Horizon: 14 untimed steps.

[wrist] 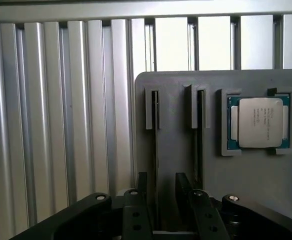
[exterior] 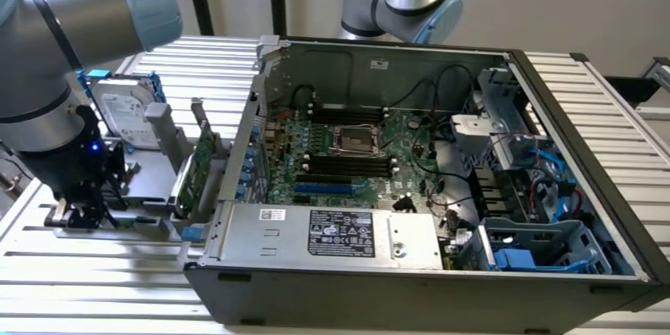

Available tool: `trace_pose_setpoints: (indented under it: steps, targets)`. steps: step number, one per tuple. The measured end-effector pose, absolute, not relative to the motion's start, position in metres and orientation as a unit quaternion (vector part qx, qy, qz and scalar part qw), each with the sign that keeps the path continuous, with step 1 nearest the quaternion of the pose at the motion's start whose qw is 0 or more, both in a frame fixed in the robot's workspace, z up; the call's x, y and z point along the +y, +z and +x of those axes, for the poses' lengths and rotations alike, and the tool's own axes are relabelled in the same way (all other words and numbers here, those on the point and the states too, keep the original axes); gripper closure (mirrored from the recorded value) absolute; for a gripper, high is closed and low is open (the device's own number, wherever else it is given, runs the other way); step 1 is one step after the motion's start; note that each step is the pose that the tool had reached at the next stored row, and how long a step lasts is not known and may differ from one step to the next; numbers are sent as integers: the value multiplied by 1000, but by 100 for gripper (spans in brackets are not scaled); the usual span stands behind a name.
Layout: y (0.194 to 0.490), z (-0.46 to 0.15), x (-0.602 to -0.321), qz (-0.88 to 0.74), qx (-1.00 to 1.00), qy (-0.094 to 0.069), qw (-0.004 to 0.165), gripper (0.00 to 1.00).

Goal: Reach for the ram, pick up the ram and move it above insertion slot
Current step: 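Pick up the ram and move it above insertion slot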

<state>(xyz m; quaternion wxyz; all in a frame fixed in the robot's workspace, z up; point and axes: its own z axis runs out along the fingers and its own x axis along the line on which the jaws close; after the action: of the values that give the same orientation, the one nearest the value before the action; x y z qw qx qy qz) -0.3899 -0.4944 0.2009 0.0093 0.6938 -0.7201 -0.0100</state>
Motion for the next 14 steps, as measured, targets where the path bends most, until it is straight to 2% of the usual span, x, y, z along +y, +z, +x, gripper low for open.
trace_pose_setpoints:
  steps: [14]
  targets:
    - [196,-389,-494,699,-715,-10,9,64]
